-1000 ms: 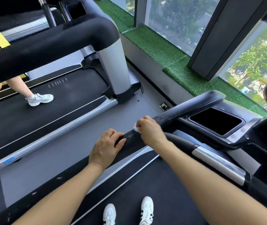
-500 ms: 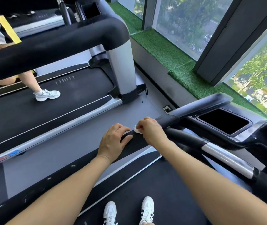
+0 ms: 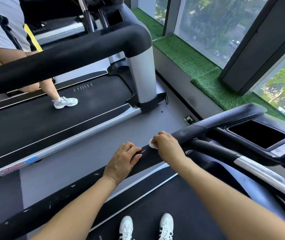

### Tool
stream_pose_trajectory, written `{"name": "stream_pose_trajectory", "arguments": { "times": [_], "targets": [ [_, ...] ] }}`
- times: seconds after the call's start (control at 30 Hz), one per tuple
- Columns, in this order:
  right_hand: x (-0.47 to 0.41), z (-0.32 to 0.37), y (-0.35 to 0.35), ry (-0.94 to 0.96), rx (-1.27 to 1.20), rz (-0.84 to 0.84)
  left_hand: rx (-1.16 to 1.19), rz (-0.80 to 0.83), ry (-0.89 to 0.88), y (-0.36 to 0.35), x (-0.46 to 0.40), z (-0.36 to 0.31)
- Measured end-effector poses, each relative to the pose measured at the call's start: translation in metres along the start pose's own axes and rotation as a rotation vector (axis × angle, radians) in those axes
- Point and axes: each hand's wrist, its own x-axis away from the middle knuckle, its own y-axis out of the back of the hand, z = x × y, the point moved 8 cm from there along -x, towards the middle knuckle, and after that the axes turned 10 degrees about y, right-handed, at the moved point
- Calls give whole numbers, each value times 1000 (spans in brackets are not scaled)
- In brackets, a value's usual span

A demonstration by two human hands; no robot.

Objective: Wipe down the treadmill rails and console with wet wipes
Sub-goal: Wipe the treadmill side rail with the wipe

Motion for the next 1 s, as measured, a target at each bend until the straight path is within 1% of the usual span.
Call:
{"name": "stream_pose_trajectory", "arguments": {
  "times": [0.07, 0.13, 0.2, 0.27, 0.4, 0.5, 0.57, 0.67, 0.7, 0.77, 0.87, 0.93, 1.0],
  "targets": [
    [1, -31, 16, -72, 32, -6, -1, -13, -20, 1, 1, -2],
    [5, -62, 35, -184, 75, -64, -6, -23, -34, 1, 1, -3],
    [6, -67, 40, -246, 96, -113, -12, -35, -43, 1, 2, -2],
    [5, -47, 29, -226, 77, -116, -19, -42, -49, 0, 2, -2],
    [3, 13, -10, -63, 10, -33, -44, -60, -61, 0, 2, -4],
    [1, 17, -9, 16, -4, 10, -44, -71, -71, 2, 3, -5],
    [2, -10, 5, -12, 9, 7, -37, -75, -75, 2, 3, -5],
    [8, -65, 39, -174, 125, -83, -50, -77, -81, 1, 3, -4],
    [10, -75, 45, -214, 149, -114, -55, -80, -81, 0, 3, -4],
    [11, -71, 43, -234, 141, -157, -60, -80, -81, -1, 3, -3],
    [11, -26, 14, -130, 94, -155, -74, -78, -80, 0, 3, -3],
    [11, 7, -8, -46, 45, -92, -77, -78, -79, 0, 3, -4],
    [10, 24, -15, 48, 29, -38, -69, -78, -73, 1, 3, -5]
  ]
}}
